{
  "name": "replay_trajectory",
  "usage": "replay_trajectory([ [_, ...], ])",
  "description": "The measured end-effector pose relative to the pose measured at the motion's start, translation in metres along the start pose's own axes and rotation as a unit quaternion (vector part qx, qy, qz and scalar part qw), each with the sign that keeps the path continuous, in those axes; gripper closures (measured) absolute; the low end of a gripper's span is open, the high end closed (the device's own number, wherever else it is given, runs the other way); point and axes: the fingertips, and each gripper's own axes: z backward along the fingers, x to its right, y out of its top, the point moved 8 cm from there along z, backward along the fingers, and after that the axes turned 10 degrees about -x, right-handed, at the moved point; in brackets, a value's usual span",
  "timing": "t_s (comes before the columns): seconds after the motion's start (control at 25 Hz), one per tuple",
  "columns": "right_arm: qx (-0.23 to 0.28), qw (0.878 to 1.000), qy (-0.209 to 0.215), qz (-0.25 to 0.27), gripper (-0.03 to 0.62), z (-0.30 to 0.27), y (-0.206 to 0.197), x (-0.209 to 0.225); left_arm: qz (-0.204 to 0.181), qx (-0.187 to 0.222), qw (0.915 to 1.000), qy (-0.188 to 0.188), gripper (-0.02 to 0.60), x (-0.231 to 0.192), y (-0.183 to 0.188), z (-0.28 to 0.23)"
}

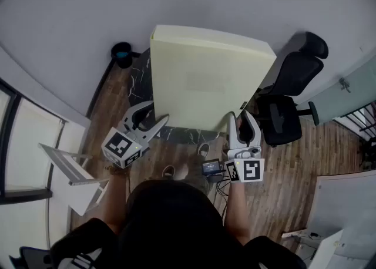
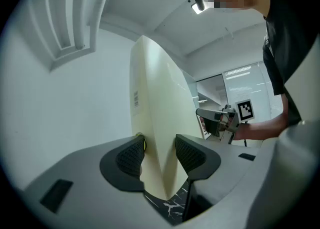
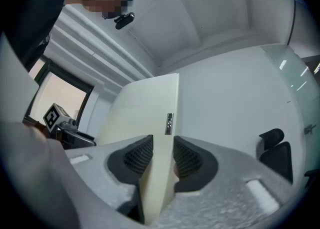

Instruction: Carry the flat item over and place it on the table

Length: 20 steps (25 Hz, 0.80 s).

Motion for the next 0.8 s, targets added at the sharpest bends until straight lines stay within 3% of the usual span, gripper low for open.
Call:
replay_trajectory([
  [0.2,0.004,1.000,0.023,-0.003,0.464,0.0012,0.0019,0.0062,0.006,-0.004,1.0000,-0.003,0.388,0.0006,0.0024,-0.0027],
  [0.64,0.021,0.999,0.013,-0.024,0.464,-0.0012,-0.0046,0.0053,-0.005,-0.007,0.9999,-0.013,0.388,-0.0026,0.0047,-0.0039],
  [0.8,0.027,0.999,0.024,-0.019,0.464,-0.0060,0.0002,0.0040,-0.002,0.002,1.0000,-0.001,0.388,-0.0077,0.0071,-0.0013],
])
